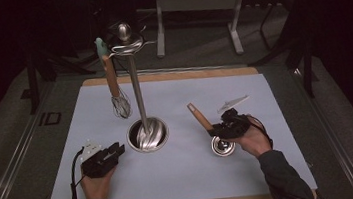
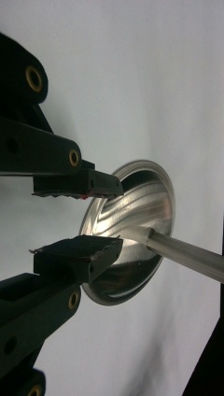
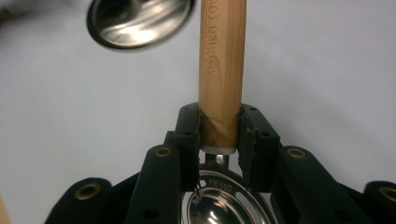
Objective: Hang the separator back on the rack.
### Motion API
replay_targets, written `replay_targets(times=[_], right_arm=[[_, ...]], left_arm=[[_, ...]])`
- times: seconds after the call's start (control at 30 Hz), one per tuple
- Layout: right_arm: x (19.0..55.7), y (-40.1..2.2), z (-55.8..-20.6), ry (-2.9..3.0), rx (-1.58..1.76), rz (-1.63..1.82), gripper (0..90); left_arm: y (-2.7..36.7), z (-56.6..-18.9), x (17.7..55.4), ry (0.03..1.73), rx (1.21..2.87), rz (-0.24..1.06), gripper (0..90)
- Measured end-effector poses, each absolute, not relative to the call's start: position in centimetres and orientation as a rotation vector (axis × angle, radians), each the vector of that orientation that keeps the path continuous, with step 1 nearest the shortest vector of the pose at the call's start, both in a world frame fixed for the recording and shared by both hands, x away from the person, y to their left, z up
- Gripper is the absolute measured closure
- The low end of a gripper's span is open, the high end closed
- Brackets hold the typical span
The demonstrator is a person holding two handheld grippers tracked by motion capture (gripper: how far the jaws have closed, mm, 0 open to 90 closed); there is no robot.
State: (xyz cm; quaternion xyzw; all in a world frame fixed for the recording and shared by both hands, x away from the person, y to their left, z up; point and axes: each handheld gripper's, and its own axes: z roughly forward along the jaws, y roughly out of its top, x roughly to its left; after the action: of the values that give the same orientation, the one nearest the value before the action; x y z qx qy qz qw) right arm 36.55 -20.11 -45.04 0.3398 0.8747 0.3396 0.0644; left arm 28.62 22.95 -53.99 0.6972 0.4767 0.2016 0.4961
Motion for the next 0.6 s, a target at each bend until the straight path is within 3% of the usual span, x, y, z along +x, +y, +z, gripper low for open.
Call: replay_targets(times=[0.6], right_arm=[[36.5,-17.8,-42.5,2.644,0.758,1.200,71.0]], left_arm=[[22.9,-54.0,28.6,1.157,1.702,0.486,68.4]])
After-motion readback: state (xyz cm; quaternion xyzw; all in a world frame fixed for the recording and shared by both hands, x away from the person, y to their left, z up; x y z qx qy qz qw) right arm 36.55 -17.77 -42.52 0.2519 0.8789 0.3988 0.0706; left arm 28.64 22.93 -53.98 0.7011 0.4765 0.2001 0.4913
